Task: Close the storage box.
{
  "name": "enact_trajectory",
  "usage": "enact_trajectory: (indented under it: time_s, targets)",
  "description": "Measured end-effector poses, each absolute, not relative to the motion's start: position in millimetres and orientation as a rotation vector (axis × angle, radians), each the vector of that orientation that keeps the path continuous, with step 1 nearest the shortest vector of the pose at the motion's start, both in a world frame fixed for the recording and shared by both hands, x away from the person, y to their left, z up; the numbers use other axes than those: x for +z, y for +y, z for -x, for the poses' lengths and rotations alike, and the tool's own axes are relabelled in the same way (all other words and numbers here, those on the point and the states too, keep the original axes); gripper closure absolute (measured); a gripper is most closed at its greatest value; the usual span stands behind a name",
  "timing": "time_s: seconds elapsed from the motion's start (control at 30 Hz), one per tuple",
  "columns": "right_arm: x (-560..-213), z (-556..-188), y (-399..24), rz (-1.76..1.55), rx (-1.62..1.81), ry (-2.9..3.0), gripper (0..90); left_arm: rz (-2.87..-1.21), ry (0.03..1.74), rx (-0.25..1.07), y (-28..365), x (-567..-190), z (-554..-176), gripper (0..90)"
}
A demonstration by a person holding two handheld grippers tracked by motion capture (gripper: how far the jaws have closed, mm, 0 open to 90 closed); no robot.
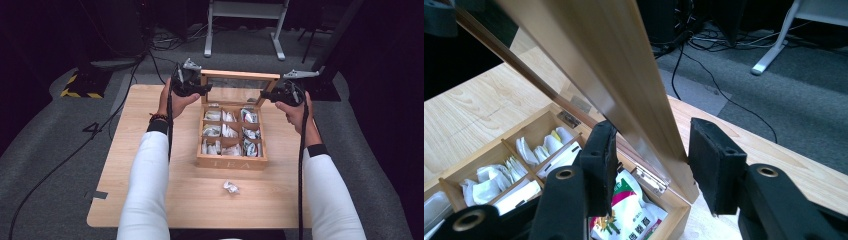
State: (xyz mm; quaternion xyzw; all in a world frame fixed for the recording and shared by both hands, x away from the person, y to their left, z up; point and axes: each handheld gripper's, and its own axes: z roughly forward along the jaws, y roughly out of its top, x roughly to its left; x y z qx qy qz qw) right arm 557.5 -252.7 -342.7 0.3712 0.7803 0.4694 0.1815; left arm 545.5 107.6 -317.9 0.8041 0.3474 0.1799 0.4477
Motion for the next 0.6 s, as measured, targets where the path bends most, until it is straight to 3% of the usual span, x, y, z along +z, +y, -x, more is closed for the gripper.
enact_trajectory:
  time_s: [0.6]
  targets:
    - [-328, -535, -256, -0.994, 1.323, 2.200, 54.2, -2.032, 0.813, 0.484, 108, -307, -523, 56.9]
